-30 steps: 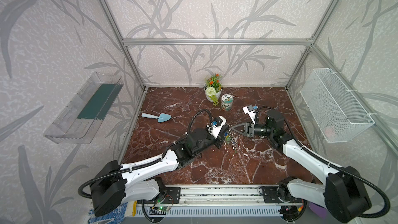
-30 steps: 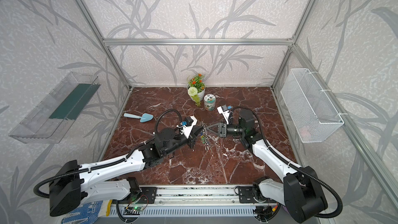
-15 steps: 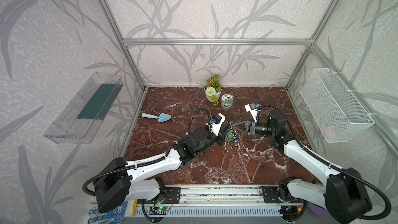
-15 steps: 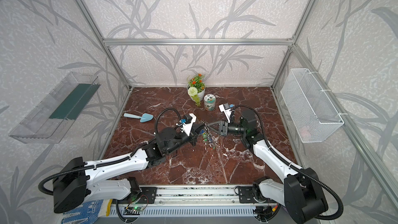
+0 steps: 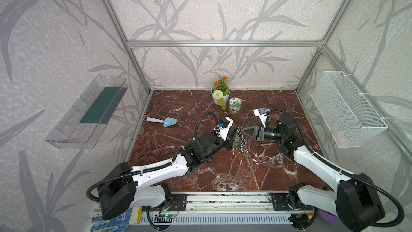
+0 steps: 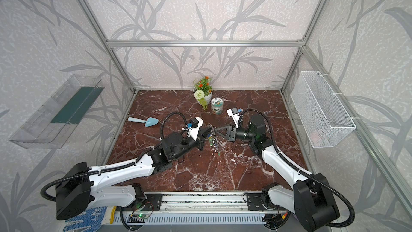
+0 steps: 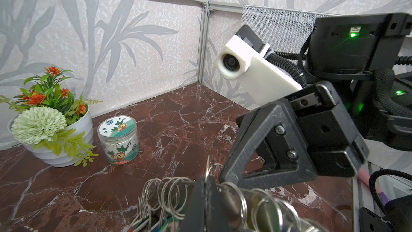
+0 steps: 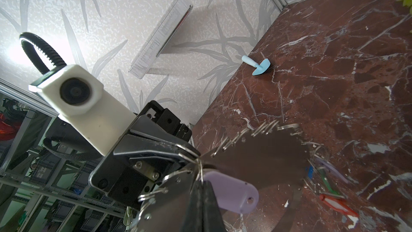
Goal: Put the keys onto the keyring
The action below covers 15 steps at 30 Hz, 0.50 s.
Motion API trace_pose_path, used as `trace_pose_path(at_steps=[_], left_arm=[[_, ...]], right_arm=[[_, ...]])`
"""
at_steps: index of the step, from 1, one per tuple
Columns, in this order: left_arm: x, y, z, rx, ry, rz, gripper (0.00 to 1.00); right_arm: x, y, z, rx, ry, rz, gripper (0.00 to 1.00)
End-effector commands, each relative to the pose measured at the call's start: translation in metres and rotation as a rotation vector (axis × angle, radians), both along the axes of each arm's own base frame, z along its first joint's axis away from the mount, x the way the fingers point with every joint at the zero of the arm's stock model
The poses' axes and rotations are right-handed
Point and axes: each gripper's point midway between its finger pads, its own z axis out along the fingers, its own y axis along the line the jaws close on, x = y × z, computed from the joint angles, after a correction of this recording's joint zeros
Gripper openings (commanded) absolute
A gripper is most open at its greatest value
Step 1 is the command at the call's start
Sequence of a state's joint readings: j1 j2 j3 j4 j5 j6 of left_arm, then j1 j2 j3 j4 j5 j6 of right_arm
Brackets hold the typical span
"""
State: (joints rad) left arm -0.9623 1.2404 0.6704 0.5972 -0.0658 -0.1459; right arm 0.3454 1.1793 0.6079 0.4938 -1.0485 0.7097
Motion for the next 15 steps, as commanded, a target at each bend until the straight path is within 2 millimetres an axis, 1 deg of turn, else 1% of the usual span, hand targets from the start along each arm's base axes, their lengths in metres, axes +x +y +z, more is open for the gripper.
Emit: trace_pose_path(at_steps=[1, 4, 7, 10, 15], left_arm=[[-0.002, 0.001, 0.064, -0.162, -0.123, 0.000, 0.00], [-0.001, 0.009, 0.062, -0.175, -0.126, 0.032, 0.00], [-0.002, 0.009, 0.055, -0.147, -0.117, 0.030, 0.00], [-0.004, 0.007, 0.051, -0.135, -0.103, 0.010, 0.00], [-0.008, 0.002, 0.049, -0.121, -0.091, -0.038, 0.00]], right_arm=[[-0.011, 0.002, -0.012, -0.018, 0.031, 0.041, 0.00], [-0.008, -0.003, -0.016, -0.056, 0.009, -0.002, 0.01], [-0.006, -0.005, -0.015, -0.069, -0.005, -0.020, 0.01], [-0.005, -0.007, -0.013, -0.083, -0.021, -0.035, 0.01], [-0.006, -0.012, -0.011, -0.120, -0.056, -0.077, 0.00]])
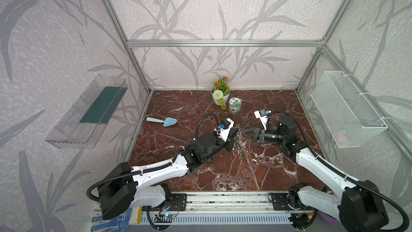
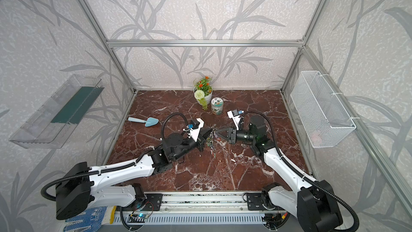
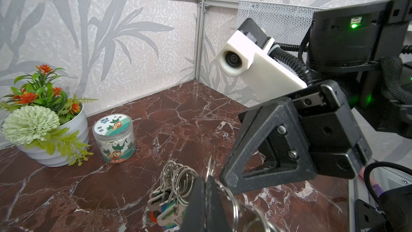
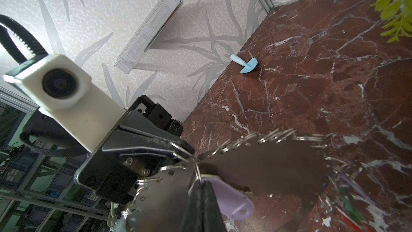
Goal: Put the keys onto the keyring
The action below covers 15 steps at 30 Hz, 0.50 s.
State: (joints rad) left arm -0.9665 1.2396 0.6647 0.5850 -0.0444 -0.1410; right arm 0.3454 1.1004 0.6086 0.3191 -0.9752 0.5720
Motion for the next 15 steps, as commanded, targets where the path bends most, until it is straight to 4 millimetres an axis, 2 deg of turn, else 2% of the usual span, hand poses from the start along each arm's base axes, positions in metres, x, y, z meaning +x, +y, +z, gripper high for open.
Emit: trace_pose_path(at_steps=[1, 10, 15], left_arm=[[-0.004, 0.004, 0.055, -0.138, -0.095, -0.020, 0.00], [-0.002, 0.003, 0.054, -0.142, -0.031, -0.087, 0.00], [-0.005, 0.003, 0.059, -0.158, -0.027, -0.134, 0.00]], right_arm=[[-0.002, -0.005, -0.003, -0.051, -0.012, -0.029, 0.00], [-0.005, -0.016, 0.004, -0.117, -0.072, -0.097, 0.00], [-0.008, -0.016, -0.001, -0.129, -0.063, -0.081, 0.00]])
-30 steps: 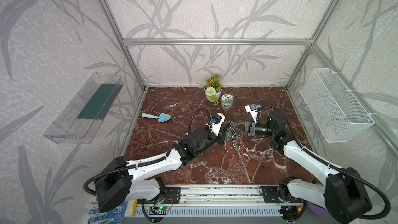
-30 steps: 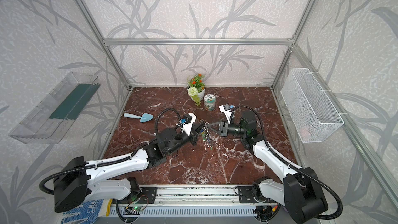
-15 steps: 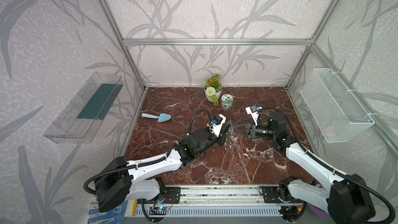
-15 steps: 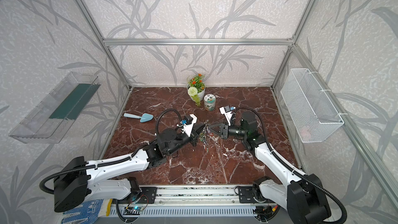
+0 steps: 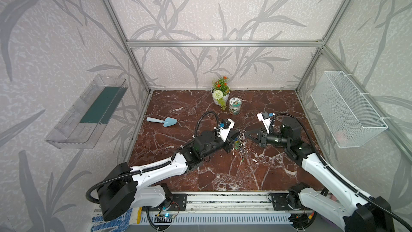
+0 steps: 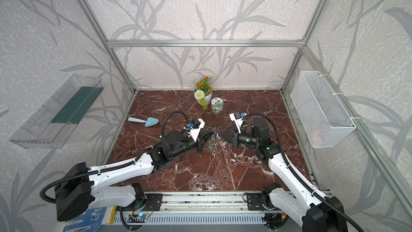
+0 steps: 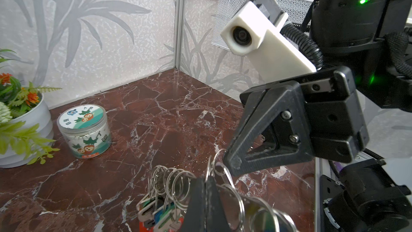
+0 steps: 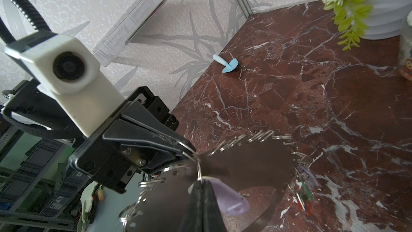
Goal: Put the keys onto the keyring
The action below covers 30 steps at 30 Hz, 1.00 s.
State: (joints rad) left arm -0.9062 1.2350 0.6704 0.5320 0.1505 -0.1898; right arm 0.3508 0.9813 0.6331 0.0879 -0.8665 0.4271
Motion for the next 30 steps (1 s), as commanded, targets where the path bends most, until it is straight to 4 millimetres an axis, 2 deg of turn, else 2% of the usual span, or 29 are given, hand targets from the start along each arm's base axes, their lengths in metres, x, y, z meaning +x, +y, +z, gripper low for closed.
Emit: trace_pose_path(at_steps=[1, 5, 9, 12, 18, 21, 24, 27, 30], left_arm=[[0.003, 0.006, 0.069, -0.161, -0.097, -0.003, 0.00], [-0.001, 0.002, 0.074, -0.179, -0.097, -0.036, 0.00], [0.003, 0.000, 0.074, -0.187, -0.089, -0.024, 0.00], [0.012, 0.001, 0.068, -0.154, -0.073, 0.020, 0.00], [0.010, -0.001, 0.067, -0.151, -0.082, 0.005, 0.00], [0.009, -0.002, 0.066, -0.135, -0.074, -0.001, 0.00], [0.008, -0.001, 0.066, -0.126, -0.073, -0.005, 0.00], [0.006, -0.003, 0.065, -0.105, -0.062, -0.023, 0.00], [0.005, -0.004, 0.066, -0.096, -0.038, -0.048, 0.00]], right_arm=[[-0.003, -0.001, -0.003, -0.028, 0.009, 0.003, 0.00], [-0.007, 0.008, -0.012, -0.033, 0.034, 0.040, 0.00], [-0.005, 0.008, -0.012, -0.009, 0.035, 0.023, 0.02], [-0.003, 0.008, -0.013, -0.012, 0.036, 0.018, 0.08], [0.000, 0.004, -0.013, -0.020, 0.029, -0.011, 0.13], [0.004, -0.001, -0.009, -0.018, 0.023, -0.044, 0.18], [0.013, -0.016, -0.005, -0.011, 0.027, -0.111, 0.19], [0.023, -0.033, 0.007, 0.026, 0.016, -0.179, 0.23], [0.028, -0.041, 0.020, 0.041, -0.026, -0.216, 0.29]])
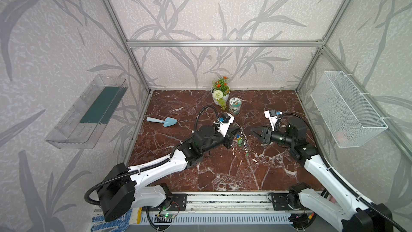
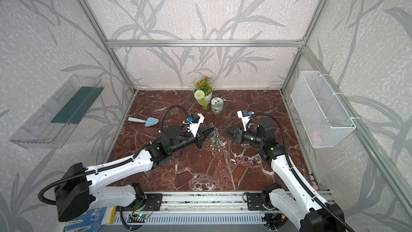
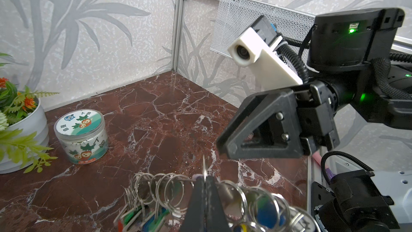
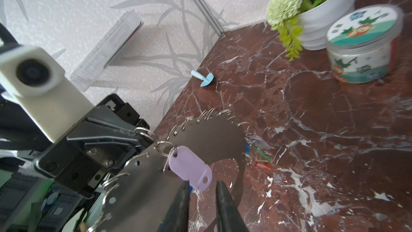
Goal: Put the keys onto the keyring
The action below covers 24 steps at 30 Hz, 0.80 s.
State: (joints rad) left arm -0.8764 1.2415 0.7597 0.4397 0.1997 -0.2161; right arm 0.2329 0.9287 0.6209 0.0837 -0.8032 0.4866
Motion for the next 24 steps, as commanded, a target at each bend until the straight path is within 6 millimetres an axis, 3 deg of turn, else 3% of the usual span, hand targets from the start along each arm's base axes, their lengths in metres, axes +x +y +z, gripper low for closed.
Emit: trace_pose_path(at_steps=[1, 10, 24], left_arm=[[-0.002, -0.001, 0.046, -0.079, -0.056, -0.039, 0.00], [0.000, 0.003, 0.056, -0.103, 0.053, -0.142, 0.00], [-0.002, 0.007, 0.061, -0.122, 0.070, -0.160, 0.00]], right_arm=[[0.002, -0.003, 0.019, 0.026, -0.065, -0.013, 0.32], [-0.001, 0.021, 0.042, 0.088, -0.184, 0.127, 0.44], [0.007, 0.049, 0.057, 0.172, -0.200, 0.259, 0.48]])
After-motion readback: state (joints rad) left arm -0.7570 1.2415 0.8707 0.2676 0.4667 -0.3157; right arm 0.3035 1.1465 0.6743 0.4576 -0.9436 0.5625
